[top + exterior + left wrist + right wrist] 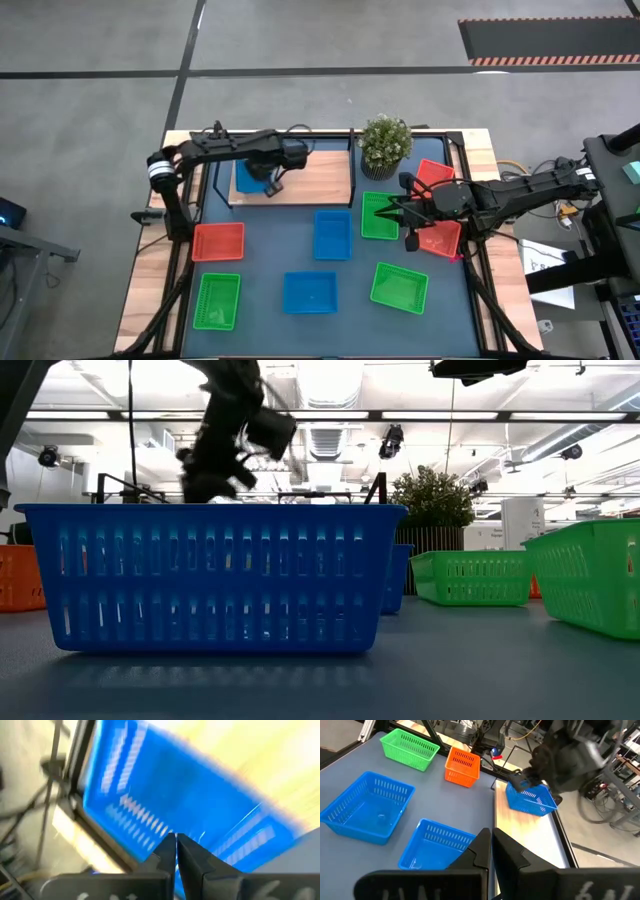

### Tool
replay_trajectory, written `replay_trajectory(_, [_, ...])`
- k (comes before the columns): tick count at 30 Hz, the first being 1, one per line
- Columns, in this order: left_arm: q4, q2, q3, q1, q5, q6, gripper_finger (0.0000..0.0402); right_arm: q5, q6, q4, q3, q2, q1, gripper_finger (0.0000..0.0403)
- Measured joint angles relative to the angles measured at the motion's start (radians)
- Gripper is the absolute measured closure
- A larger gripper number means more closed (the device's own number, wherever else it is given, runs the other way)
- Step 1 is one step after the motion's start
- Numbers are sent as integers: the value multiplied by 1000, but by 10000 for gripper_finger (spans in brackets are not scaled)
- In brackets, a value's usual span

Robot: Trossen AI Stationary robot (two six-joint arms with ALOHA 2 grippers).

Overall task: Stack baskets on shelf by color
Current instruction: Put the top left blue bin on the shelf

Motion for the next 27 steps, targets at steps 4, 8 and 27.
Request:
replay_trajectory(4, [220,-2,44,-29,11,47,402,0,-6,0,0,0,0,394])
replay_trajectory(8, [357,-2,30,-40,21,80,402,0,-4,-1,0,0,0,394])
replay_trajectory(27, [269,-1,-116,-64,6,-39,402,0,0,-4,-2,0,0,394])
